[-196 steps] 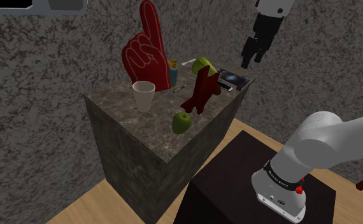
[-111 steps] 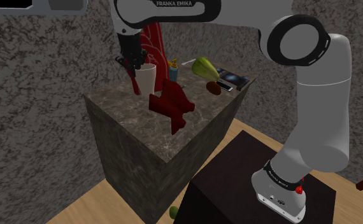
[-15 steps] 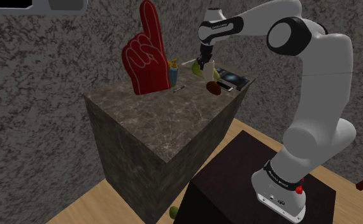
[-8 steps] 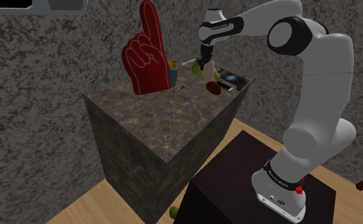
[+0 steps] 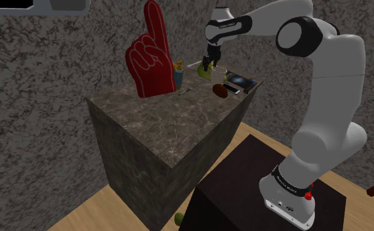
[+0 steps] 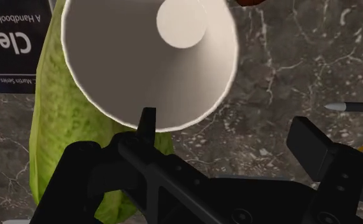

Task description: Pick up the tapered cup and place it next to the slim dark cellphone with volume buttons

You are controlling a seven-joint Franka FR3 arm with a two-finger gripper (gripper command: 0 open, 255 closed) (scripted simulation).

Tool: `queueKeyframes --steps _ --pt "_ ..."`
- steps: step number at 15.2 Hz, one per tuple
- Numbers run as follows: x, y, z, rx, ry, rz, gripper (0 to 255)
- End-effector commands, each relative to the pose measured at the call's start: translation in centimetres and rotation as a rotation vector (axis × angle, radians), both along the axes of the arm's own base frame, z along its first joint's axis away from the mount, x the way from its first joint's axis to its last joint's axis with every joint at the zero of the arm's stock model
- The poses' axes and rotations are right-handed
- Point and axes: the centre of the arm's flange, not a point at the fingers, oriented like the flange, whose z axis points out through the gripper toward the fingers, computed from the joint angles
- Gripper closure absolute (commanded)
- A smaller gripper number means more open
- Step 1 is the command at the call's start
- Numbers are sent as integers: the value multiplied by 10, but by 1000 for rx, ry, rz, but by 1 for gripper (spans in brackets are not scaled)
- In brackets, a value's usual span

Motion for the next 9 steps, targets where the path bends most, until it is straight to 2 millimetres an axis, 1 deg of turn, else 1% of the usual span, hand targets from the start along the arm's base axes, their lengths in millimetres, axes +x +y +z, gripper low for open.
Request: queueKeyframes --steps 1,2,9 --pt "-1 3 24 0 0 0 0" --pt "-1 4 34 0 0 0 0" --pt "-1 4 34 0 0 0 0"
